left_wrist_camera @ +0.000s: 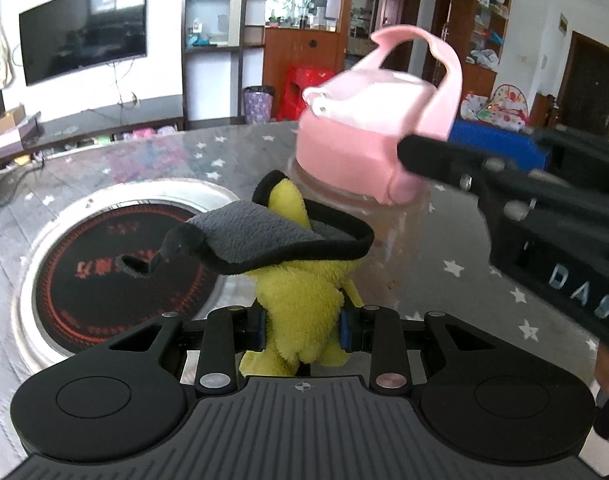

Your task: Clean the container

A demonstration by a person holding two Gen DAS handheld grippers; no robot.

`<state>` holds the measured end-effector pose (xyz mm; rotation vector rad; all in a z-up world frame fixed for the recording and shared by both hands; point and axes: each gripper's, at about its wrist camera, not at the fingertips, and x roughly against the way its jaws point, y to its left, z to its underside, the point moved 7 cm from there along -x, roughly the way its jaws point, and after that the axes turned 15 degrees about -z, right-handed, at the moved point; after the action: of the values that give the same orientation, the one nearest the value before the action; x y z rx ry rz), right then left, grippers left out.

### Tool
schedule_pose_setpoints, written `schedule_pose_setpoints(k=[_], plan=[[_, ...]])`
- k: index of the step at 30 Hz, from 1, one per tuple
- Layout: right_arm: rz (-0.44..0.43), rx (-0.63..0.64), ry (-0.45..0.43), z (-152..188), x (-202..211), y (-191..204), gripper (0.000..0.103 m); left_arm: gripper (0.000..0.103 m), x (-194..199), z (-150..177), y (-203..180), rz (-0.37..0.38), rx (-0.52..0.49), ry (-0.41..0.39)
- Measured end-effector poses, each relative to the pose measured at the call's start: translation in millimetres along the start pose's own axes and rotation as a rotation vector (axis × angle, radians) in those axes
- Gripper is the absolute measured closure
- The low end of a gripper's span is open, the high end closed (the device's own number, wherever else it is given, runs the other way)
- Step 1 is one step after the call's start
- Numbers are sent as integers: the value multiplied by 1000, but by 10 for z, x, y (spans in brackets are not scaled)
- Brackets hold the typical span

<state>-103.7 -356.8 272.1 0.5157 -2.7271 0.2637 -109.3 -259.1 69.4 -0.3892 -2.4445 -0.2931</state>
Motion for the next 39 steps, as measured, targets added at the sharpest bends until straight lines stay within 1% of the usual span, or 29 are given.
schedule_pose_setpoints(k=[3,6,12,15,20,24,27,31,36,39], plan=[[23,4,-4,23,-17,5,76,71,-17,-84,21,-3,-35,-16],[40,26,-1,20,-69,25,76,71,-47,-116,11,13,-67,-19],[78,118,14,-70,-145,27,77,71,-63,-107,-37,76,-54,-18],[86,142,17,-65,-175,-2,81,71,-91,-90,-115,100,-60,-15],[100,173,17,-70,-262,-66,83,71,-114,-35,-260,131,-70,-7],[111,173,12,-47,-284,-151,83,71,-118,-5,-334,137,-58,-6],[123,167,4,-25,-275,-212,83,71,-102,40,-383,128,-63,-14],[133,125,-18,32,-242,-252,83,71,-121,69,-379,125,-40,-10],[138,96,-21,165,-338,-189,83,71,-127,107,-418,130,-41,-4],[142,103,-19,228,-375,-159,83,71,-133,116,-425,134,-38,-2]])
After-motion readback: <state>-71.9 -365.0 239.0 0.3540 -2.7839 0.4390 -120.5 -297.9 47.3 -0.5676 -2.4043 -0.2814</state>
